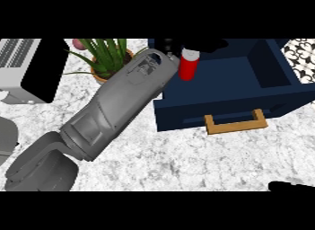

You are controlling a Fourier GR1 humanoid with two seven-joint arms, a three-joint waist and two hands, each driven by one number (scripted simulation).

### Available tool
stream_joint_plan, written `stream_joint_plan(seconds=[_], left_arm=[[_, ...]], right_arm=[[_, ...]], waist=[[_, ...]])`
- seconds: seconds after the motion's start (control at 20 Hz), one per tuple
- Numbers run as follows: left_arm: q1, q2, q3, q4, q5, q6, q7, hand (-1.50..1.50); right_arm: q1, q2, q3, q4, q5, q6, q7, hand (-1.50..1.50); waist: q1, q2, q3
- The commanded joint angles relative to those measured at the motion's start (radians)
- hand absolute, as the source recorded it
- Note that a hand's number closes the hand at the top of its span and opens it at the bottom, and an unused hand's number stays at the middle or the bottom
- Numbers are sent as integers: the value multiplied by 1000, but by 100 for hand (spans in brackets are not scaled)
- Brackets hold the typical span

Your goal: Pick up the can, place it into the drawer and close the drawer

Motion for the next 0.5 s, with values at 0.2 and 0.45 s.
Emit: stream_joint_plan(seconds=[0.2,0.45], left_arm=[[-49,0,20,-16,52,41,-21,-150],[-38,0,9,-14,34,30,-36,-150]], right_arm=[[-93,-62,106,22,293,-39,0,-150],[-63,-93,205,72,528,-74,-39,-150]], waist=[[50,-7,-1],[84,-18,-2]])
